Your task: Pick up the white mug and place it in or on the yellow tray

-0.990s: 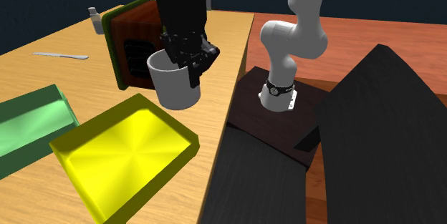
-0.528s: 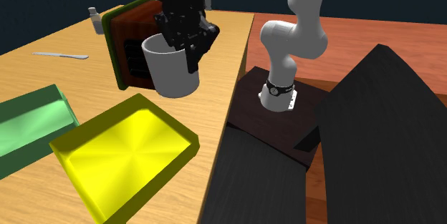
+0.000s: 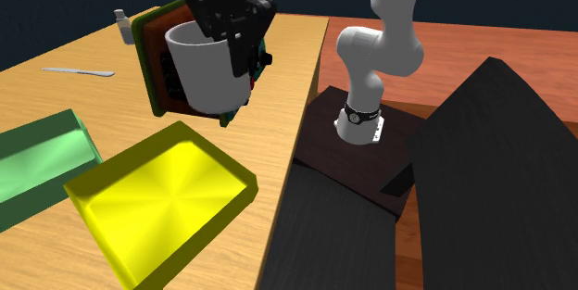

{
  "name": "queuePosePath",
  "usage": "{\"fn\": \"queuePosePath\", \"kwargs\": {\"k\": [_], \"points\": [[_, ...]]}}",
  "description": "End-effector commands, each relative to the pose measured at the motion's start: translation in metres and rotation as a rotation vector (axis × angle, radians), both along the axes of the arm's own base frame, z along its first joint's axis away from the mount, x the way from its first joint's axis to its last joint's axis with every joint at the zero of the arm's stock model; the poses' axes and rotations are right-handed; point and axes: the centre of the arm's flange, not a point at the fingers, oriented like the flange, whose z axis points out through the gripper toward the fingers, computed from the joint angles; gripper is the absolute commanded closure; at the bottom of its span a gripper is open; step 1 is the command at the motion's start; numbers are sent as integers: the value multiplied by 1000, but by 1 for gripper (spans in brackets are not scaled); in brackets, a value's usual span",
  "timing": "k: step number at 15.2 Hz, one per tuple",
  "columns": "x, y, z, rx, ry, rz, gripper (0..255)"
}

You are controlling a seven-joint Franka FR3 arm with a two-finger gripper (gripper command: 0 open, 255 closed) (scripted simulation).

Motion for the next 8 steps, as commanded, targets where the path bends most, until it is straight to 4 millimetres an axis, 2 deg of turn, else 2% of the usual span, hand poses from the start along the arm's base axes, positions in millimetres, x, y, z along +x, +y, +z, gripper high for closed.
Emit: {"fn": "queuePosePath", "kwargs": {"k": [1, 8], "points": [[23, -2, 5, 0, 0, 0, 255], [115, 0, 19, 0, 0, 0, 255]]}}
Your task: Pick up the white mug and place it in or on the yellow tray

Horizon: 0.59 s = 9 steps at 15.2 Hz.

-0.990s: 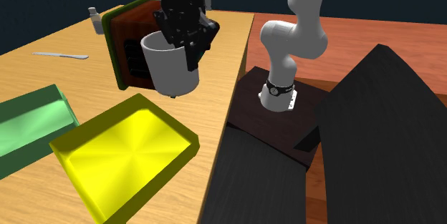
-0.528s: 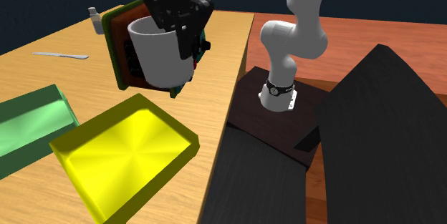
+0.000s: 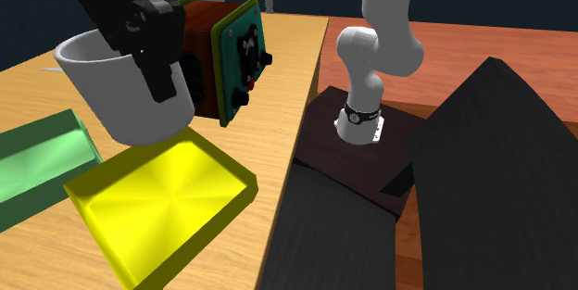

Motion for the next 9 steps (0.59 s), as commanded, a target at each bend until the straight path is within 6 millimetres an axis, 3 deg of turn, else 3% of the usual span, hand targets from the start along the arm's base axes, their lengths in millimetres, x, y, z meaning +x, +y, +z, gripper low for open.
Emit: {"fn": "queuePosePath", "kwargs": {"k": [1, 9], "points": [[20, 0, 2, 0, 0, 0, 255], [20, 0, -40, 0, 0, 0, 255]]}}
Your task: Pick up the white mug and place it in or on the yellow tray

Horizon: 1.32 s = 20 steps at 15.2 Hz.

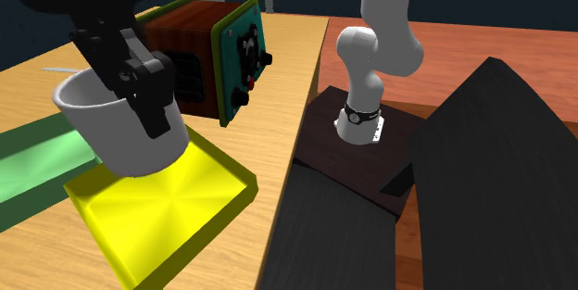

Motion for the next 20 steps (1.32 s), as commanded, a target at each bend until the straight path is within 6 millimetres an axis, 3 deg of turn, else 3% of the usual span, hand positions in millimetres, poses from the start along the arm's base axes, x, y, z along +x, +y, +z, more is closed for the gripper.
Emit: {"fn": "queuePosePath", "kwargs": {"k": [1, 9, 17, 18, 20], "points": [[0, 0, -11, 0, -1, 0, 255], [0, 0, -54, 0, -1, 0, 255], [0, 0, -56, 0, -1, 0, 255], [0, 0, -56, 0, -1, 0, 0], [0, 0, -56, 0, -1, 0, 0]]}}
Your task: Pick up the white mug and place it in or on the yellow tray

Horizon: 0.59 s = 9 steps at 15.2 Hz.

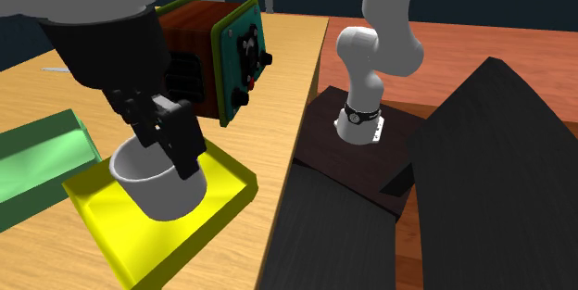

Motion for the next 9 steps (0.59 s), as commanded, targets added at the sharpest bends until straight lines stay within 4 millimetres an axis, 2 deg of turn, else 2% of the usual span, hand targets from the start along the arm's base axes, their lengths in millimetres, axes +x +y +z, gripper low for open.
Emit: {"fn": "queuePosePath", "kwargs": {"k": [1, 3, 7, 9], "points": [[0, 0, 0, 0, 0, 0, 0], [0, 0, 0, 0, 0, 0, 0], [-1, 0, 50, 0, 0, 0, 0], [-1, 0, 50, 0, 0, 0, 0]]}}
